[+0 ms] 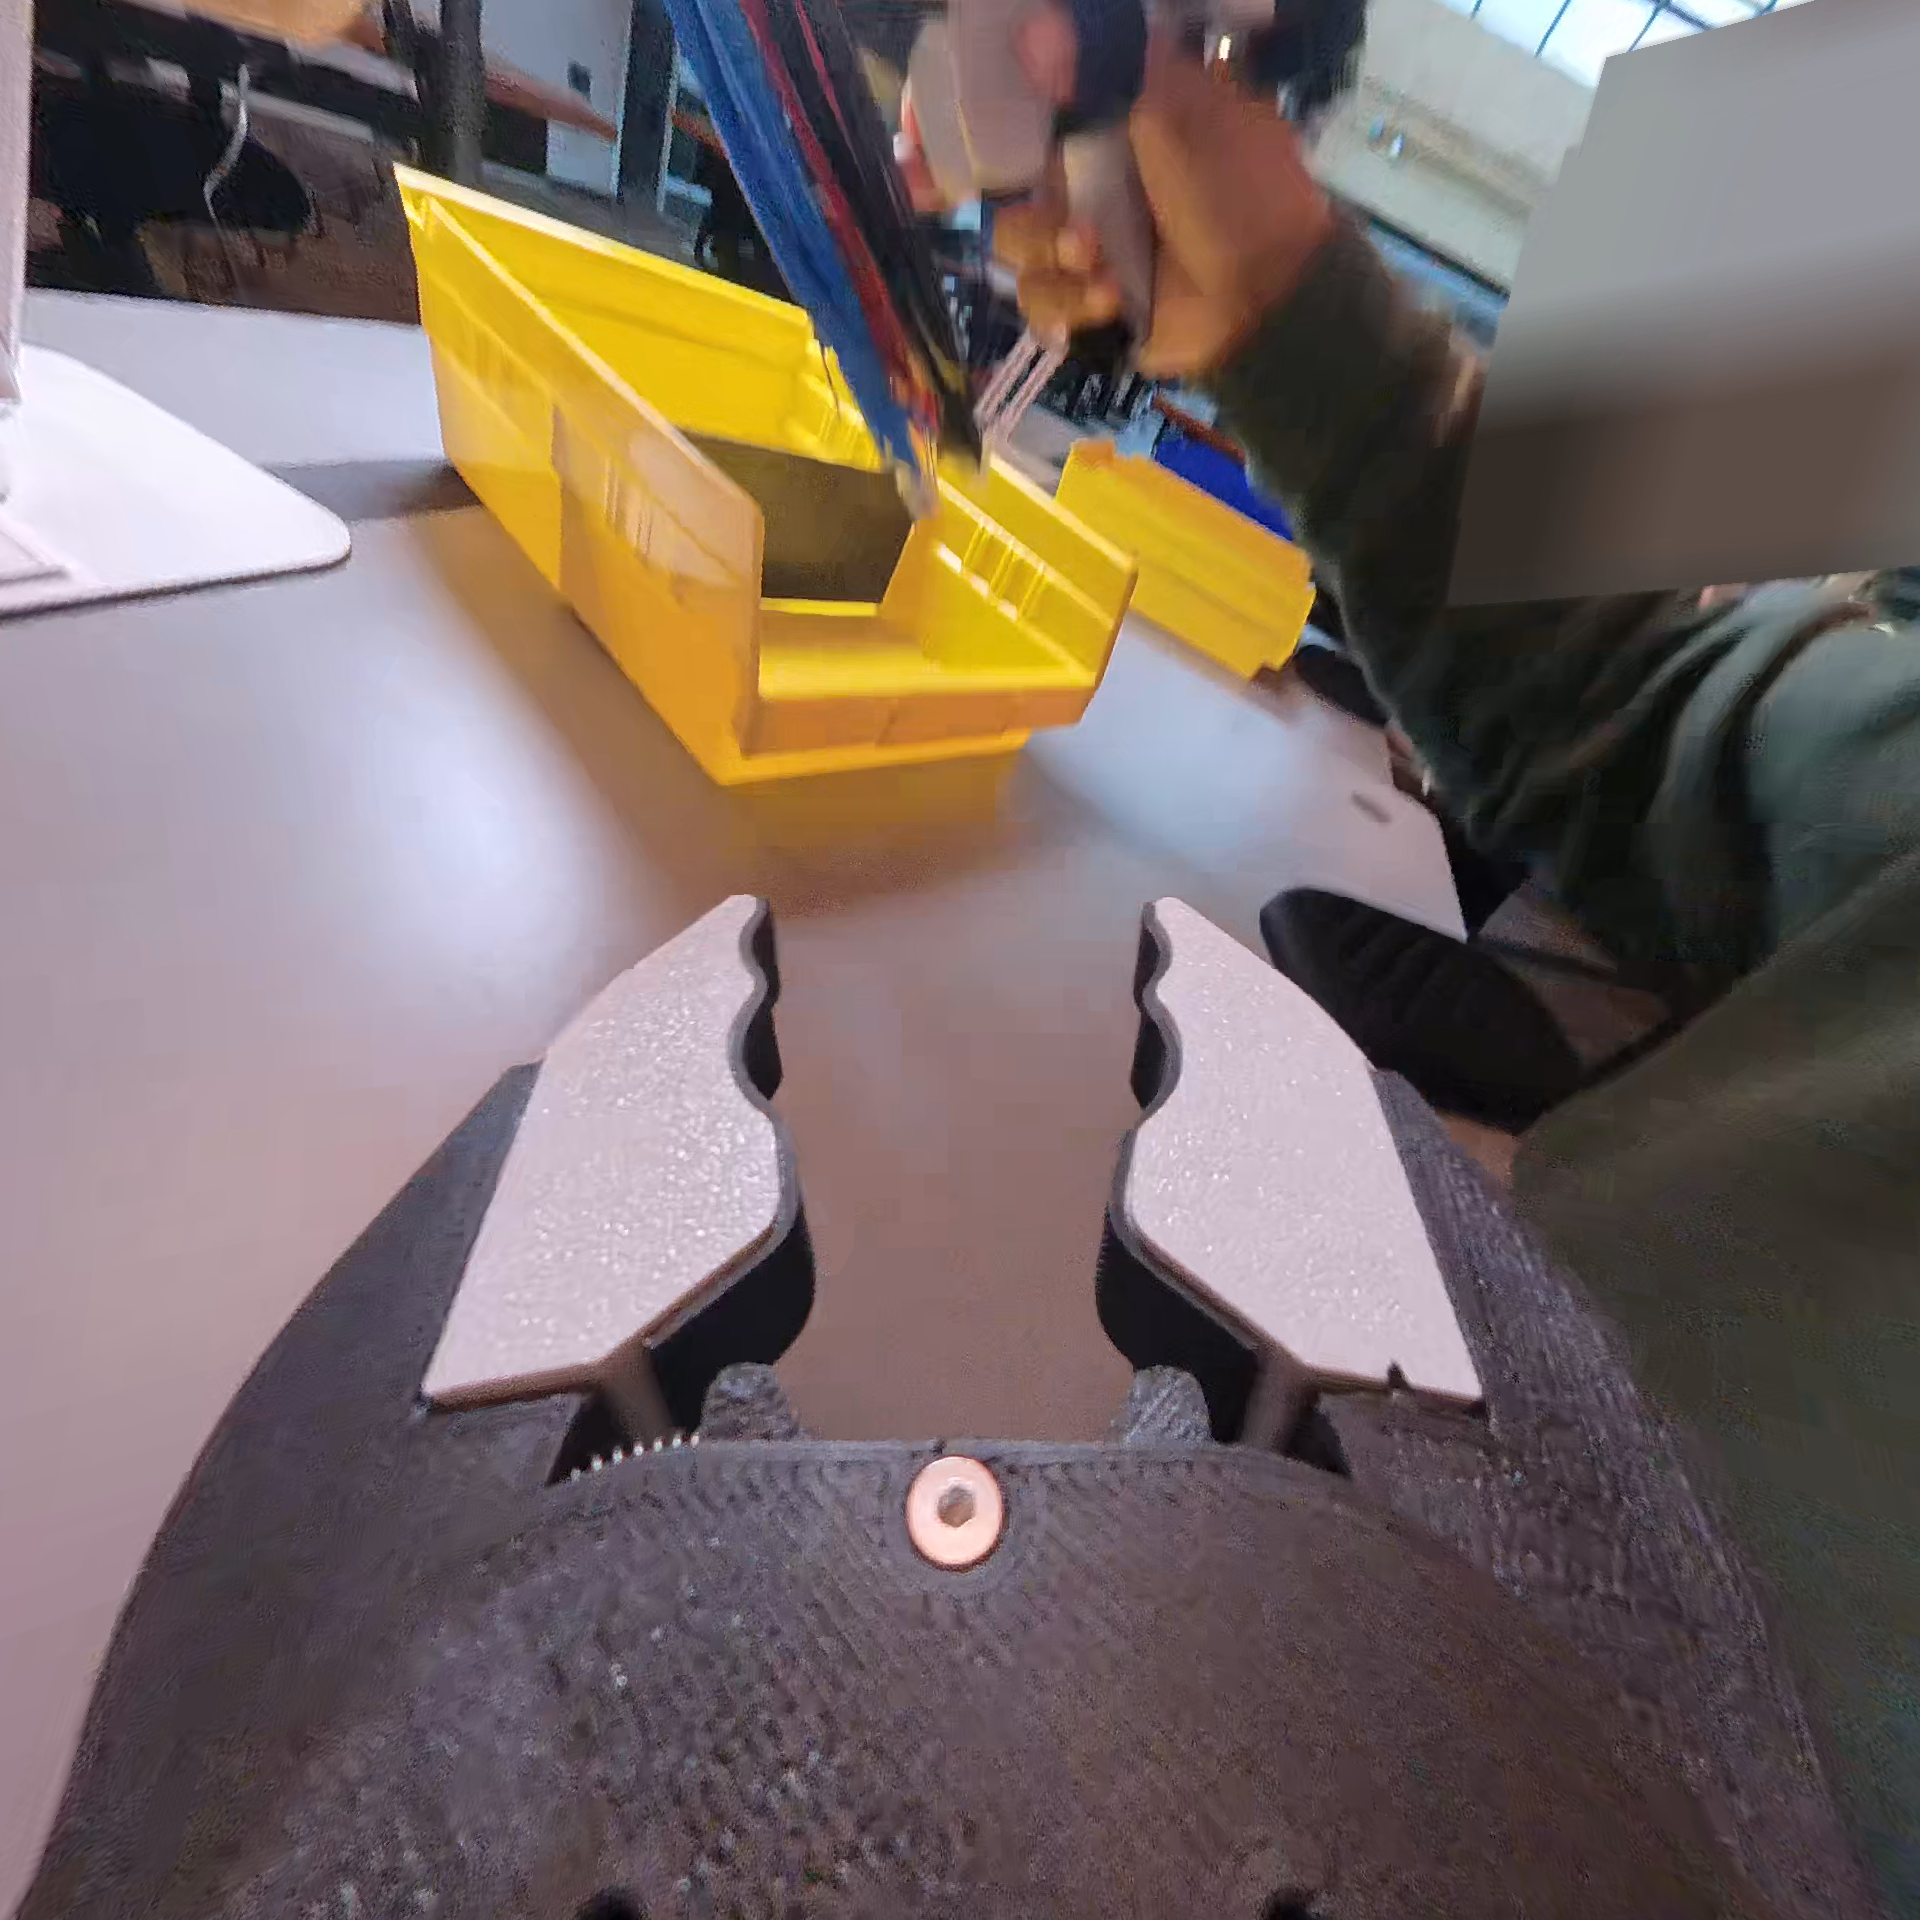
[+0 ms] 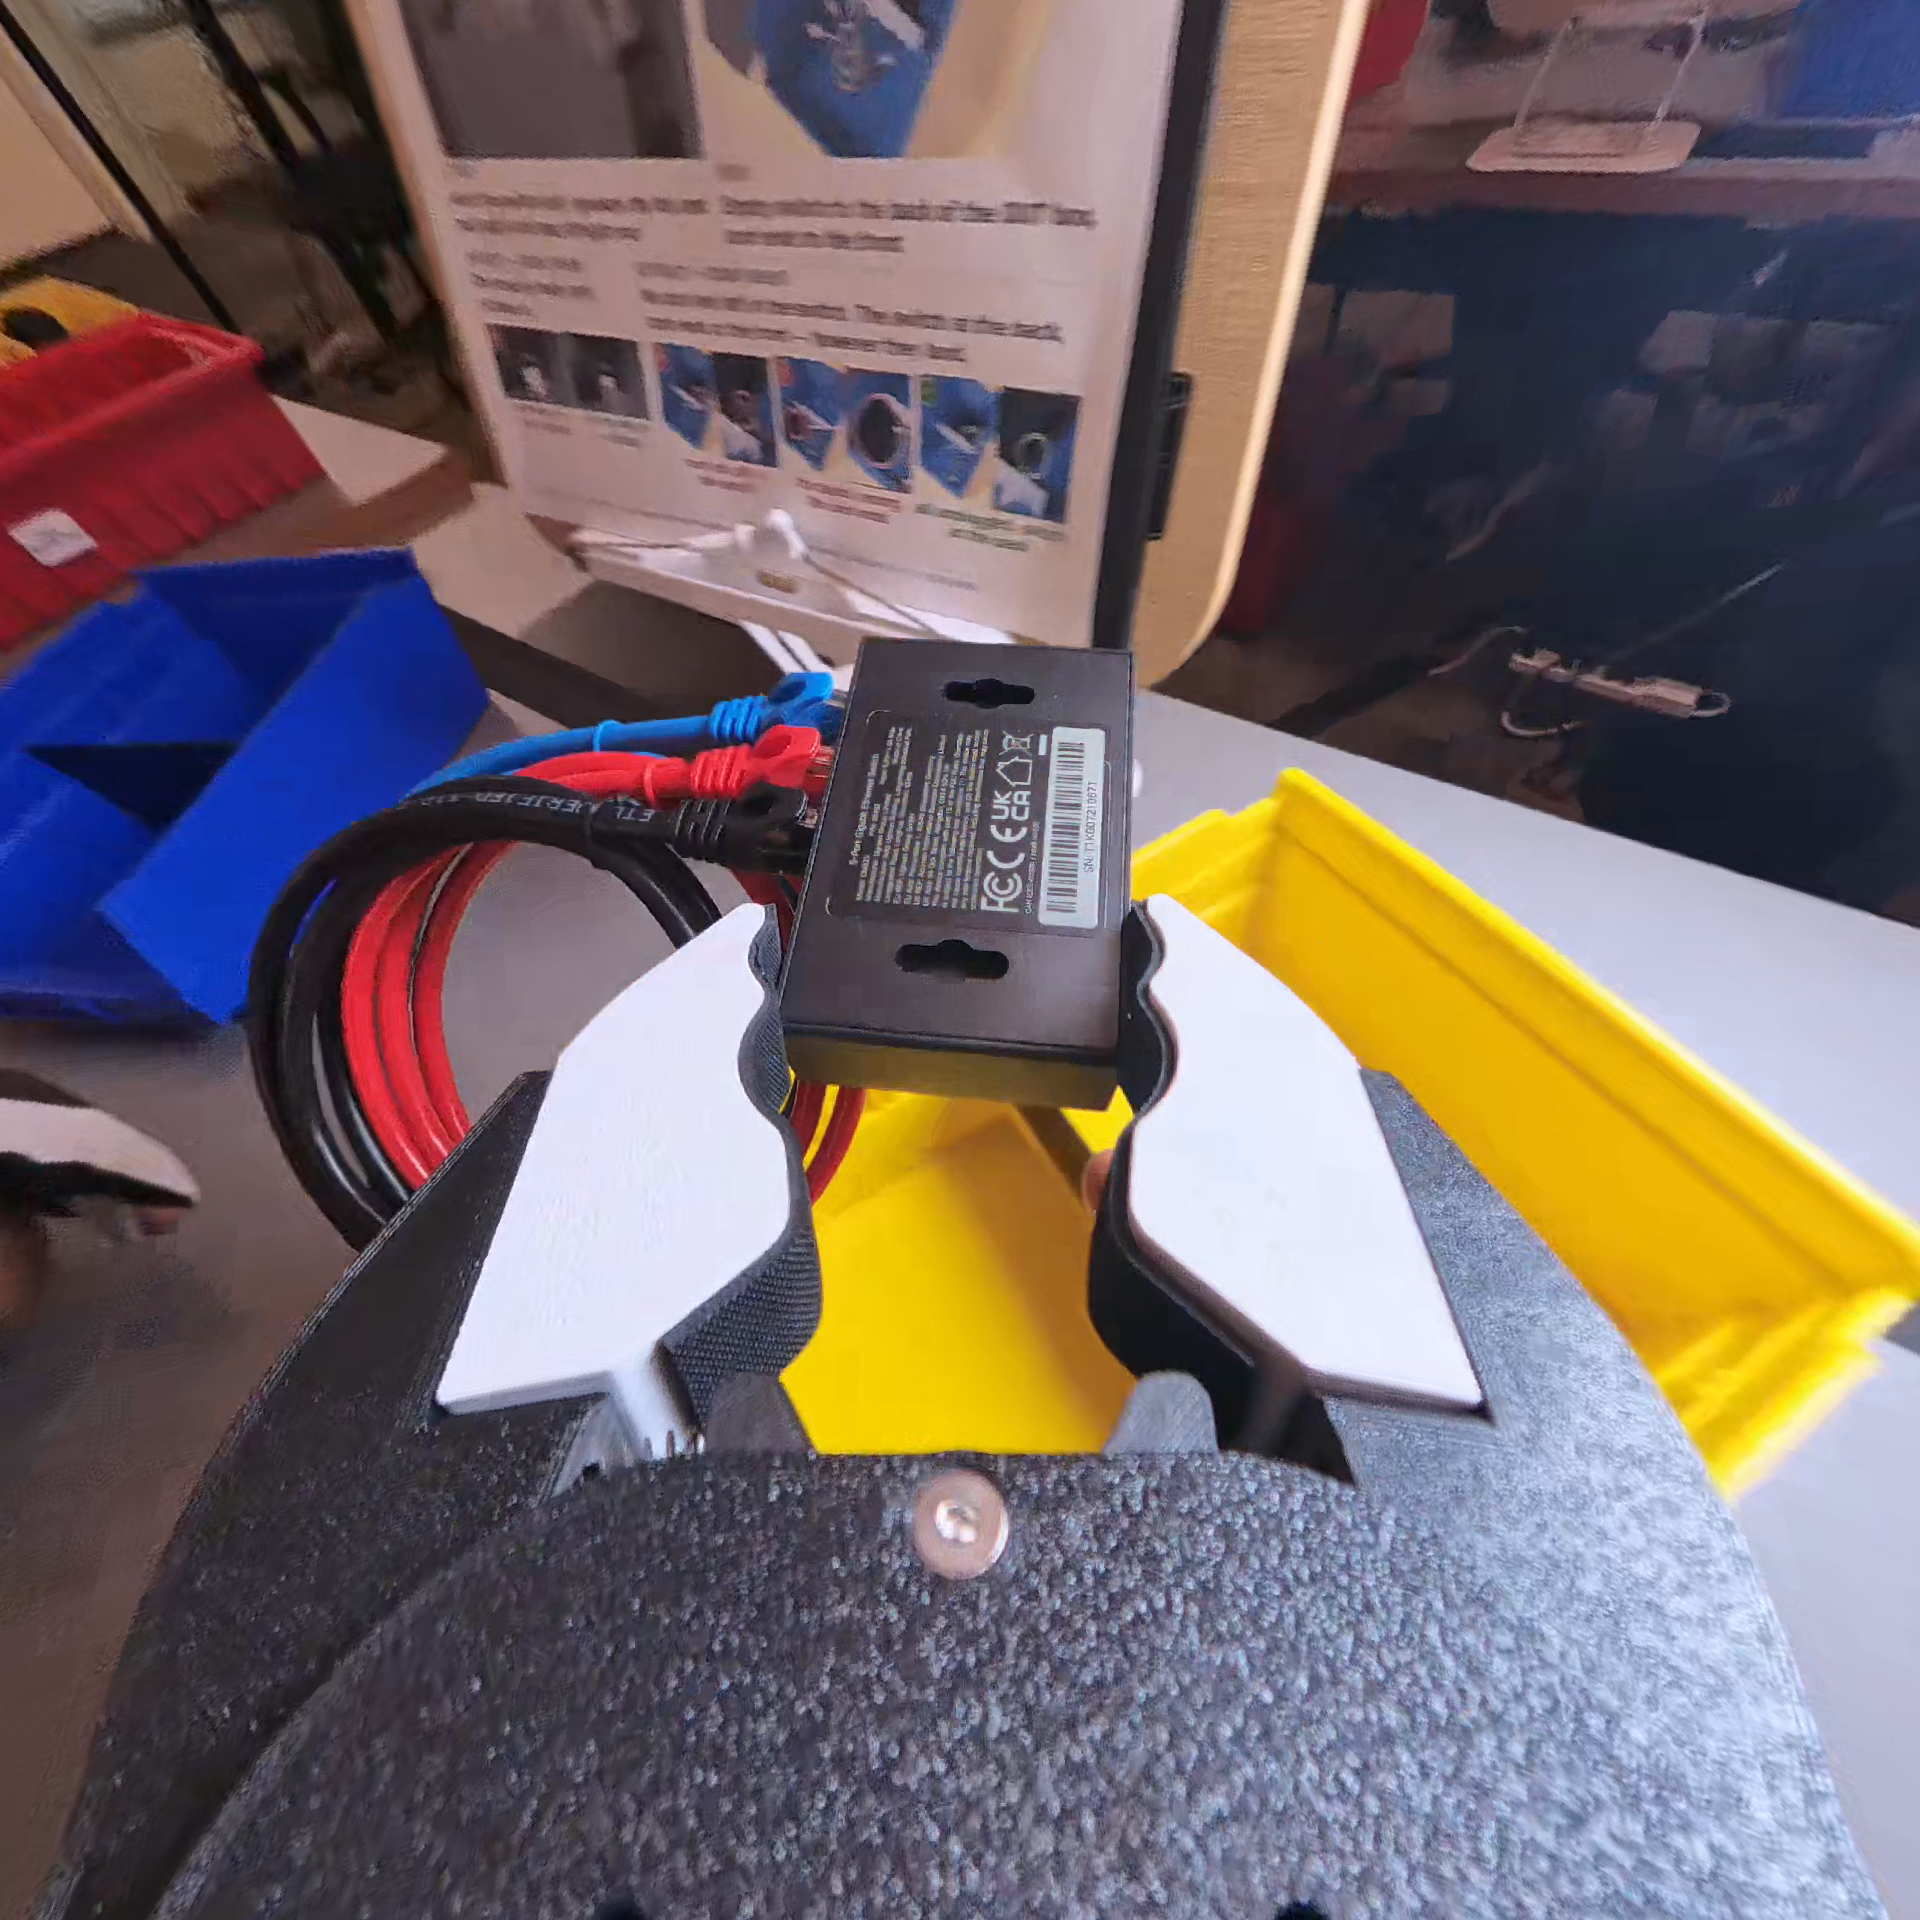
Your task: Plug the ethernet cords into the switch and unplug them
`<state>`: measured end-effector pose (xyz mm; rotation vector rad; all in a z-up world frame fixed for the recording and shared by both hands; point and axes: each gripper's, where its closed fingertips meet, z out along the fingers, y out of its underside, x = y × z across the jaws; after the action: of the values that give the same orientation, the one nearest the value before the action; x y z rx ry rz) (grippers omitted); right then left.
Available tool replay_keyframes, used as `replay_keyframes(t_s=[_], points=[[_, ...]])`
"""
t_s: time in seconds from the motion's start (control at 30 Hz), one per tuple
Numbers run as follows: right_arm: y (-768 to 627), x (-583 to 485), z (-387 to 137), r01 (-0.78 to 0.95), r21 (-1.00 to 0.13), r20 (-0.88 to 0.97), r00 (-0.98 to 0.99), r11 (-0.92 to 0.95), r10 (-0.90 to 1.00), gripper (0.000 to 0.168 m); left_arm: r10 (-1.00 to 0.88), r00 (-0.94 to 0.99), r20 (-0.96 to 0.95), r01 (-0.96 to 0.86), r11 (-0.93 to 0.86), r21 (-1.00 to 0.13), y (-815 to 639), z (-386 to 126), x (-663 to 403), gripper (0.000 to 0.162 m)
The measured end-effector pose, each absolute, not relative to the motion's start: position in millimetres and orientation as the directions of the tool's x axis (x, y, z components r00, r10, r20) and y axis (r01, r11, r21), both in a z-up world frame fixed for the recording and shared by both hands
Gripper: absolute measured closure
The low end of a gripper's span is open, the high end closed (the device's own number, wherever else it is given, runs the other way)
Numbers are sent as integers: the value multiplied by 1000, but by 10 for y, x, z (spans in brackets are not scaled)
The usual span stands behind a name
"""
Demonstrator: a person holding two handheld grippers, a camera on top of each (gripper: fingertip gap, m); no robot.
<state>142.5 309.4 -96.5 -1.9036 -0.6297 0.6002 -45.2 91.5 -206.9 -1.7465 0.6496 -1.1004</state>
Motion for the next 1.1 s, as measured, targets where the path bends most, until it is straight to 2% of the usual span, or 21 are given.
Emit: replay_keyframes(t_s=[0.1,0.13,0.17,0.23,0.33,0.4,0.43,0.5,0.53,0.57,0.63,0.7,0.73,0.77,0.8,0.83,0.9,0.97,1.07,1.1], points=[[2619,960,-1064,88,-943,-166,710,-321,684,106,-795,489,359,104,-356,-929,1050,-1821,-309,72],[2480,822,-1110,81,-949,-163,701,-305,695,106,-796,504,335,114,-324,-939,1092,-1737,-271,68],[2362,714,-1148,70,-955,-160,697,-289,699,106,-803,504,318,128,-295,-947,1104,-1643,-236,71],[2157,578,-1191,44,-965,-158,692,-259,705,106,-793,557,247,69,-252,-965,1156,-1601,-249,114],[1971,629,-1115,50,-986,-75,707,-156,703,105,-829,530,182,-14,-223,-975,1118,-1517,-318,131],[1834,659,-1144,210,-971,59,673,-114,737,102,-874,461,152,-37,-190,-981,1026,-1353,-387,137],[1745,649,-1145,299,-951,137,625,-74,769,96,-898,426,109,-77,-156,-985,974,-1278,-413,138],[1653,677,-990,482,-870,395,553,105,734,88,-937,336,96,-120,-144,-982,864,-1128,-438,140],[1623,672,-932,597,-779,540,488,190,686,75,-947,313,73,-151,-126,-981,845,-1077,-452,141],[1583,630,-922,701,-668,653,392,249,648,72,-958,282,57,-181,-111,-977,826,-1033,-453,141],[1377,396,-1034,782,-508,732,171,361,659,72,-973,233,5,-252,-65,-966,810,-980,-416,142],[1220,200,-1239,802,-452,684,29,392,729,72,-986,158,-55,-348,-4,-937,754,-1000,-328,142],[1152,117,-1320,794,-461,637,-14,396,770,76,-988,129,-82,-384,27,-923,733,-1012,-278,142],[1093,43,-1373,778,-488,589,-41,396,807,89,-988,112,-103,-419,47,-907,726,-1027,-231,142],[1034,1,-1419,761,-508,546,-78,404,834,112,-985,114,-128,-439,65,-896,747,-1025,-191,142],[1063,5,-1443,767,-506,539,-77,395,839,115,-982,118,-148,-455,79,-887,775,-1017,-174,142],[1165,22,-1402,761,-538,528,-30,362,849,120,-967,163,-194,-449,102,-888,884,-970,-150,141],[1270,41,-1296,700,-674,400,76,236,913,125,-928,289,-236,-394,109,-913,1106,-837,-194,135],[1656,264,-1148,575,-818,162,253,-14,954,130,-841,468,-272,-330,119,-936,1381,-665,-465,108],[1842,387,-1096,520,-850,101,323,-88,941,130,-837,486,-251,-301,109,-947,1376,-647,-545,117]])
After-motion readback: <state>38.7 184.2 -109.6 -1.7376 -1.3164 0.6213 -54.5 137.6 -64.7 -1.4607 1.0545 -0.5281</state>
